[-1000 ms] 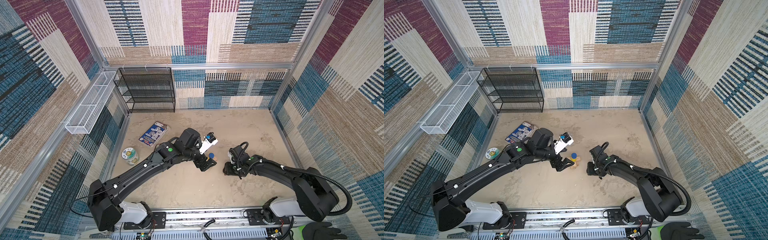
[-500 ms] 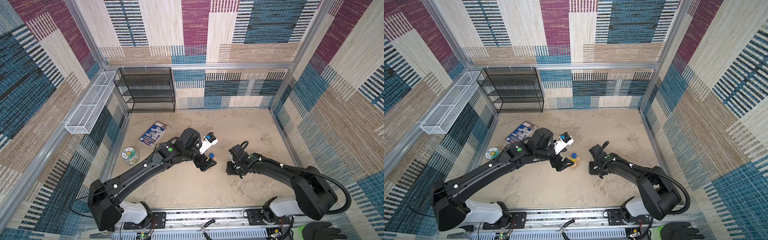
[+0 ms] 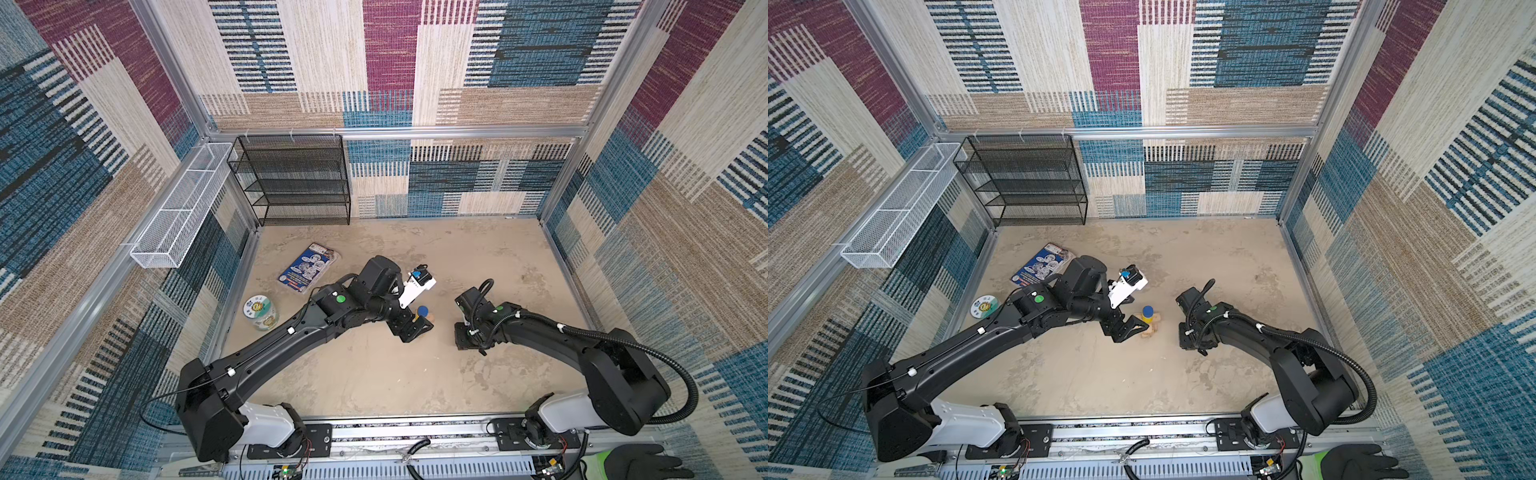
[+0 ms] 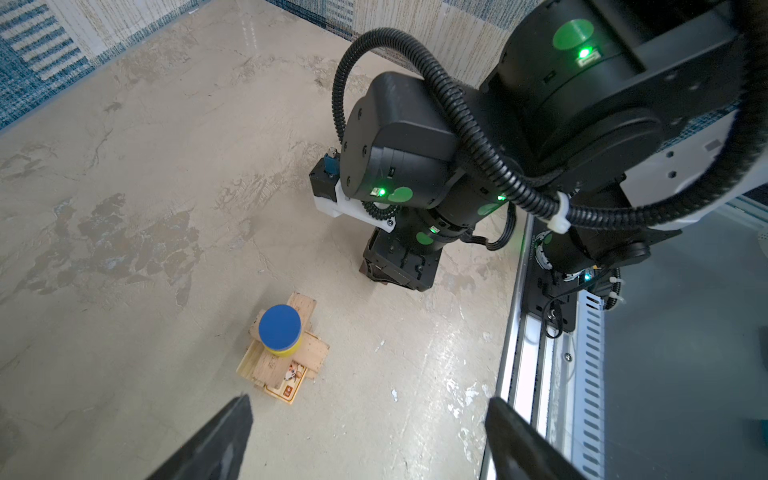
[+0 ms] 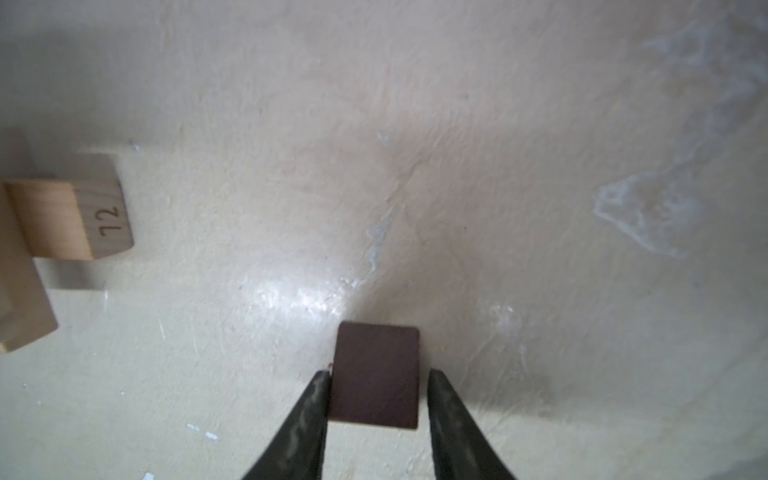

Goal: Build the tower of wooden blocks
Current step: 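Lift the purple cube with the right gripper and carry it over the stack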

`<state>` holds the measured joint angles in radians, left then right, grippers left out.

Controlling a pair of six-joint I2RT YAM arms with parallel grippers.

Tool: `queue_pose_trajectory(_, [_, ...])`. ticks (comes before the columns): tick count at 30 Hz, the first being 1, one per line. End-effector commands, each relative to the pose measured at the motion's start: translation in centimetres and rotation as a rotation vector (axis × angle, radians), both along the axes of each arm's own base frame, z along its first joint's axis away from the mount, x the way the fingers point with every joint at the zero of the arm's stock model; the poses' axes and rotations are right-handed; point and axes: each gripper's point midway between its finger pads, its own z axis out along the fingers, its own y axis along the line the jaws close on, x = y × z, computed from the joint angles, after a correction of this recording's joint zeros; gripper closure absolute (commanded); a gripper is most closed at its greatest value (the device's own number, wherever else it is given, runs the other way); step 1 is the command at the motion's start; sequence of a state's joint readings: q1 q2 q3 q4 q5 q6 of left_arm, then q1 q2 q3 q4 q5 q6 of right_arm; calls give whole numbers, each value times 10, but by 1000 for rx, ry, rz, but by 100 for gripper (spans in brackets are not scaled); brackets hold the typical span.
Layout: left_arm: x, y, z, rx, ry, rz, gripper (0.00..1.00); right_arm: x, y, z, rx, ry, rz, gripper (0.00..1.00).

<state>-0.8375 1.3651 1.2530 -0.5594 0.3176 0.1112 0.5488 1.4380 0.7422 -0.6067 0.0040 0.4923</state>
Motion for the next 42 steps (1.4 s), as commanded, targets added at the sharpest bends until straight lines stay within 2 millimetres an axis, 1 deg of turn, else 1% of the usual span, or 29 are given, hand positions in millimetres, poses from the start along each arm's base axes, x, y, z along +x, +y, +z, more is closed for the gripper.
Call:
queue_pose_trajectory(1, [0, 2, 1, 11, -9, -8, 8, 2, -3, 2, -28, -9, 0, 60])
queue_pose_trajectory(11, [0, 1, 1, 13, -9, -10, 8, 3, -7, 3, -68, -7, 0, 62])
queue_pose_trajectory(13, [0, 1, 0, 14, -7, -9, 8, 3, -7, 3, -67, -6, 9, 71])
queue_pose_trajectory(20, [0, 2, 0, 16, -9, -8, 8, 3, -7, 4, -70, -5, 7, 73])
queue_pose_trajectory(21, [0, 2, -1, 17, -7, -8, 8, 3, -7, 5, -72, -6, 6, 75])
queue_pose_trajectory(22, [0, 2, 0, 16, -7, -8, 8, 3, -8, 6, -73, -9, 5, 79])
queue_pose_trajectory(23, [0, 1, -1, 17, -8, -8, 8, 4, -8, 7, -75, -12, 6, 82])
queue_pose_trajectory(27, [-1, 1, 1, 14, -7, -9, 8, 5, -9, 12, -78, -22, 3, 85])
queue_pose_trajectory(28, [-1, 1, 0, 14, -6, -9, 8, 7, -8, 15, -75, -29, 3, 89])
queue_pose_trajectory(30, [0, 1, 1, 13, -4, -6, 8, 9, -8, 20, -71, -43, -2, 91])
queue_pose_trajectory(31, [0, 1, 1, 12, -4, -5, 8, 10, -7, 24, -65, -54, -5, 95])
queue_pose_trajectory(32, [-1, 1, 2, 10, -6, -6, 8, 12, -7, 29, -61, -66, -8, 97])
queue_pose_trajectory(34, [1, 3, 3, 10, -9, 6, 8, 15, -5, 39, -51, -84, -13, 98])
queue_pose_trajectory(35, [3, 4, 3, 14, -11, 21, 8, 18, -4, 45, -44, -96, -17, 100])
queue_pose_trajectory(38, [9, 8, 3, 30, -10, 74, 8, 23, -1, 64, -29, -118, -22, 100])
queue_pose_trajectory(42, [19, 14, 7, 8, 18, 194, 8, 33, 9, 98, 12, -149, -21, 100])
